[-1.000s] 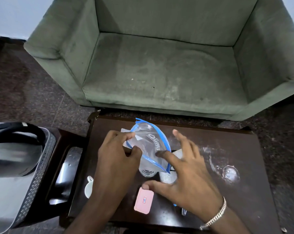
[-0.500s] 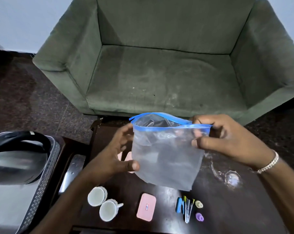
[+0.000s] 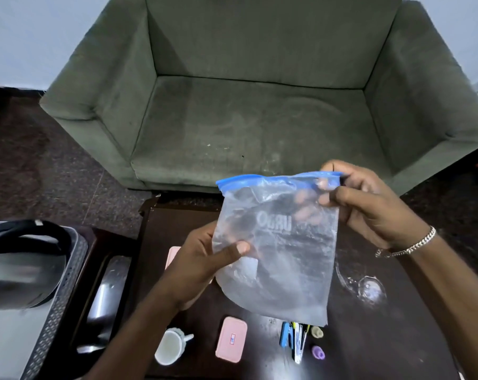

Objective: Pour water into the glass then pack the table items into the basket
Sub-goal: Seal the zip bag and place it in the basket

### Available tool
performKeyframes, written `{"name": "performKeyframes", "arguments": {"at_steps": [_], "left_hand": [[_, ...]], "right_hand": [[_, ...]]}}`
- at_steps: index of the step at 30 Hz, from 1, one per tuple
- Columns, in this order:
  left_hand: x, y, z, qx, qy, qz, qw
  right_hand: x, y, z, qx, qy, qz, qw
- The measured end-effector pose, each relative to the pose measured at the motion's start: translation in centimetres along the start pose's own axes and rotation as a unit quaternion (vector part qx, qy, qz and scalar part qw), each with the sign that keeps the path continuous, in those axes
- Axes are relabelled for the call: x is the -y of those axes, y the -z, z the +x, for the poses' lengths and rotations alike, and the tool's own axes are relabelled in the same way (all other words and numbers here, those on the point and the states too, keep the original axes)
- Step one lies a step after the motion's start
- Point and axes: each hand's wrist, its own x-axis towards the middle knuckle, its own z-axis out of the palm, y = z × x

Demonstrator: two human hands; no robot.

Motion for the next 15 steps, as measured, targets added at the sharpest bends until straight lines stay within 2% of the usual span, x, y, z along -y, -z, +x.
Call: {"name": "performKeyframes", "arguments": {"at_steps": [5, 11, 15], "left_hand": [[0.8, 0.3, 0.5, -0.066, -0.041, 0.006, 0.997], [1.4, 0.6, 1.1, -0.137, -0.068, 0.084, 0.985], [1.5, 0.7, 0.8, -0.104, -0.106, 0.077, 0.986]], "right_hand": [[-4.0, -1.6, -1.8, -0.112, -0.03, 0.018, 0.993], [-8.1, -4.6, -4.1, -0.182, 0.026, 0.005, 0.983], [-8.8, -4.6, -4.0, -0.235, 0.039, -0.044, 0.97]]}}
